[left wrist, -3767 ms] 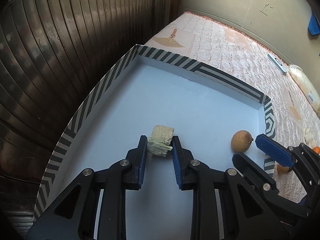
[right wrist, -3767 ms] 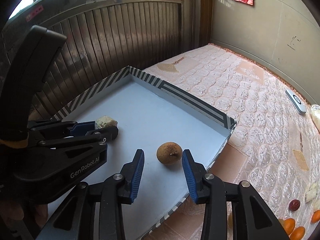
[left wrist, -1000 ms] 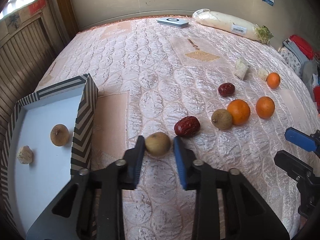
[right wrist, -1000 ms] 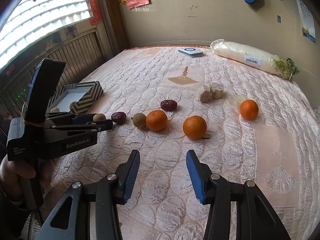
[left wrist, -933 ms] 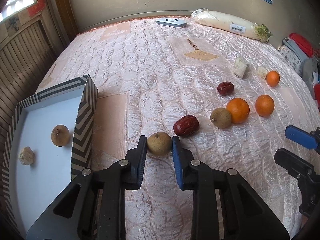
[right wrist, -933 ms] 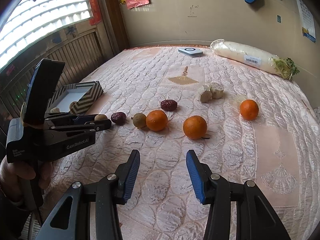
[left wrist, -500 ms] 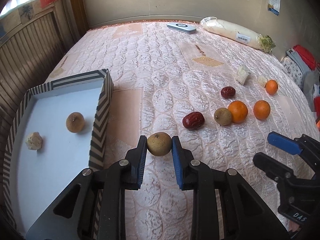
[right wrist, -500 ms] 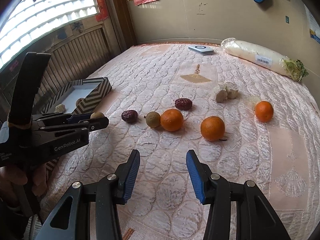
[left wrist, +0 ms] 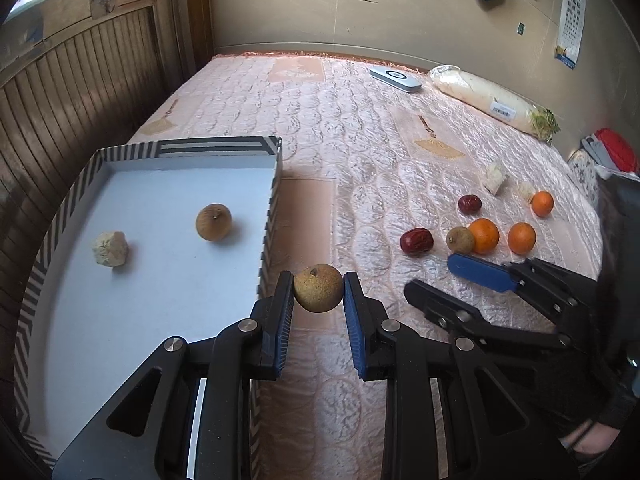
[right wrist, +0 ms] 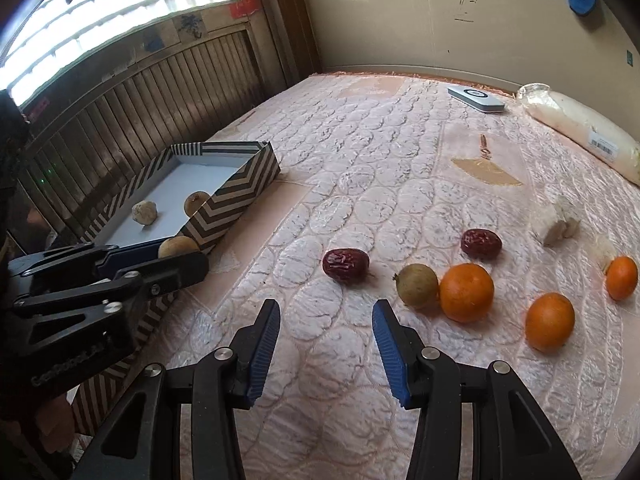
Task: Organize fruits
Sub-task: 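Grasp the red date with the right tool while the left tool holds the pear, then carry the pear and the date into the tray and open both tools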
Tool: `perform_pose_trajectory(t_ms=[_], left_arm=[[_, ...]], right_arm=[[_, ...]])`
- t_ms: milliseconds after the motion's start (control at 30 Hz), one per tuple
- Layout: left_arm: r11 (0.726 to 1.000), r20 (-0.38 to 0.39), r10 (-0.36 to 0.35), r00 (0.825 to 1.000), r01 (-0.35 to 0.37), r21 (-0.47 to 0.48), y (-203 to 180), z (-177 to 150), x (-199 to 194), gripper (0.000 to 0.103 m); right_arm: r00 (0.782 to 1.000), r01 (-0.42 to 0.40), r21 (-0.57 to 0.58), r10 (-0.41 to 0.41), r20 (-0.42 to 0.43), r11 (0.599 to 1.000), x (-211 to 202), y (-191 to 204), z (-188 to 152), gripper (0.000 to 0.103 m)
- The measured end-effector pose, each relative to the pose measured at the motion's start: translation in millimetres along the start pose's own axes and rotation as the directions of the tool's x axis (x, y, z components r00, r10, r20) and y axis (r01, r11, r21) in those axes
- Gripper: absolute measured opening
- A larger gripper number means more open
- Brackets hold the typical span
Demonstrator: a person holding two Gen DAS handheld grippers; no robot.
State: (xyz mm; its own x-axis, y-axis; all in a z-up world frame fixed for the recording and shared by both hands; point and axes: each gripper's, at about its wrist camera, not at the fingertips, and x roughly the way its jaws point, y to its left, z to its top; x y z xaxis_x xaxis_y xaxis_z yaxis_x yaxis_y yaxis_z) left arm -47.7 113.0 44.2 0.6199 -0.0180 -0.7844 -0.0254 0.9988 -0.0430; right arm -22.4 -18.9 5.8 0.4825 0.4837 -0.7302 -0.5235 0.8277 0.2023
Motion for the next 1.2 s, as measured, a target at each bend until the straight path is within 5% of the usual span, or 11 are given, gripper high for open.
perform_pose_trajectory(t_ms=[333, 467, 1200], left_arm=[[1.0, 0.001, -0.009, 1.0, 0.009, -0.004, 5, -2, -2, 0.024], [1.0, 0.003, -0.002, 1.0, 0.002, -0.006, 6, -4, -3, 0.024], [0.999, 0.058, 0.035, 0.998, -0.034, -0.018, 6, -10, -28, 0.024]], right_arm=[[0.997, 0.075, -0.008, -0.075, -0.003, 0.997, 22, -3, 23, 0.046], [0.991, 0.131, -0.058, -0.132, -0.016, 0.99, 27, 4, 21, 0.027], [0.986, 0.129, -0.052, -0.122, 0.111, 0.99, -46, 27, -4, 0.027]])
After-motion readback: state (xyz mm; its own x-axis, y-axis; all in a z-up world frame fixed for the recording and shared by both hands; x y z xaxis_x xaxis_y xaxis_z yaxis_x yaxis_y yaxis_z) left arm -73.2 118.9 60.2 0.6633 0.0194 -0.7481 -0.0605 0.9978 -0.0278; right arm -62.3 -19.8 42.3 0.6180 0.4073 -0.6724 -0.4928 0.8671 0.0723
